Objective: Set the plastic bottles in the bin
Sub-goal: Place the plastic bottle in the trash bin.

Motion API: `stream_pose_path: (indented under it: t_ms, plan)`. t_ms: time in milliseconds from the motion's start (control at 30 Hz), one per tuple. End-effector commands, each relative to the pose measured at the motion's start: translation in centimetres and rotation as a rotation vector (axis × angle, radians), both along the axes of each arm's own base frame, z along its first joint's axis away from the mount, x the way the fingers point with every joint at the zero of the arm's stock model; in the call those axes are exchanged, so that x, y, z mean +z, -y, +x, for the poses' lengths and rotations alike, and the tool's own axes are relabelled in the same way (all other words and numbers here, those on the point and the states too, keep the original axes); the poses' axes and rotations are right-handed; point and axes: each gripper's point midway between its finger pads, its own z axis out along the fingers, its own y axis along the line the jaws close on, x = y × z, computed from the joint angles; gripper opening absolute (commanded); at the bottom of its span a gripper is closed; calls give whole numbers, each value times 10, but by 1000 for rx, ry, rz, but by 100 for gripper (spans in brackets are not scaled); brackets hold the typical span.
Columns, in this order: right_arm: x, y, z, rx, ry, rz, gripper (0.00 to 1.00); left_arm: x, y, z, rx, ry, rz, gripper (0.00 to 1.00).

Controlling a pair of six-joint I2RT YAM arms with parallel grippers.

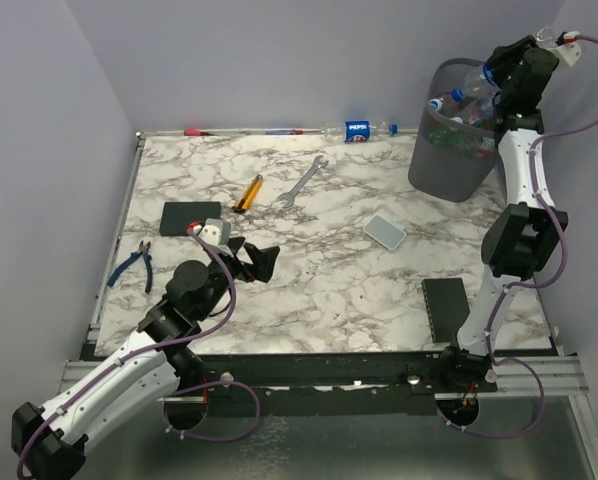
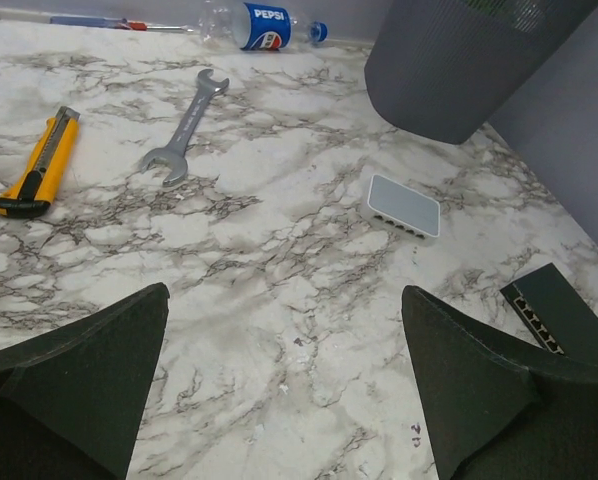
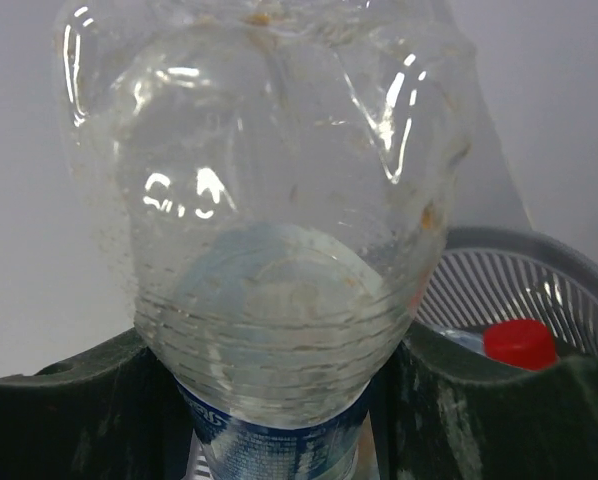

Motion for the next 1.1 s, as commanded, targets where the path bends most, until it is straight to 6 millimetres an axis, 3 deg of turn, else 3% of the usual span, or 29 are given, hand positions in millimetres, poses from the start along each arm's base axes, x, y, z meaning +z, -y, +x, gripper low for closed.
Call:
stream_pose_path:
  t_ms: [0, 67, 200, 500, 633, 833, 967, 1067]
  plan:
    - [-18, -11, 9, 103, 10, 168, 58, 3, 4, -2, -28, 1, 9, 99]
    - [-23, -14, 14, 118, 5, 192, 60, 3, 5, -3, -31, 1, 9, 99]
    - [-36, -18, 18, 133, -51, 220, 79, 4, 4, -4, -31, 2, 6, 99]
    - [-6, 5, -18, -13, -129, 66, 99, 5, 7, -6, -50, -4, -9, 99]
    - [9, 12, -39, -71, -173, 16, 100, 8, 10, -6, -61, -4, -17, 99]
    - [16, 4, -62, -48, -183, 7, 99, 13, 11, -11, -83, 5, -40, 99]
    - [59, -19, -86, 1, -84, -24, 98, 13, 9, -12, -77, 6, -55, 99]
    - [104, -57, -109, 56, -3, -67, 98, 10, 4, -5, -21, -9, -58, 99]
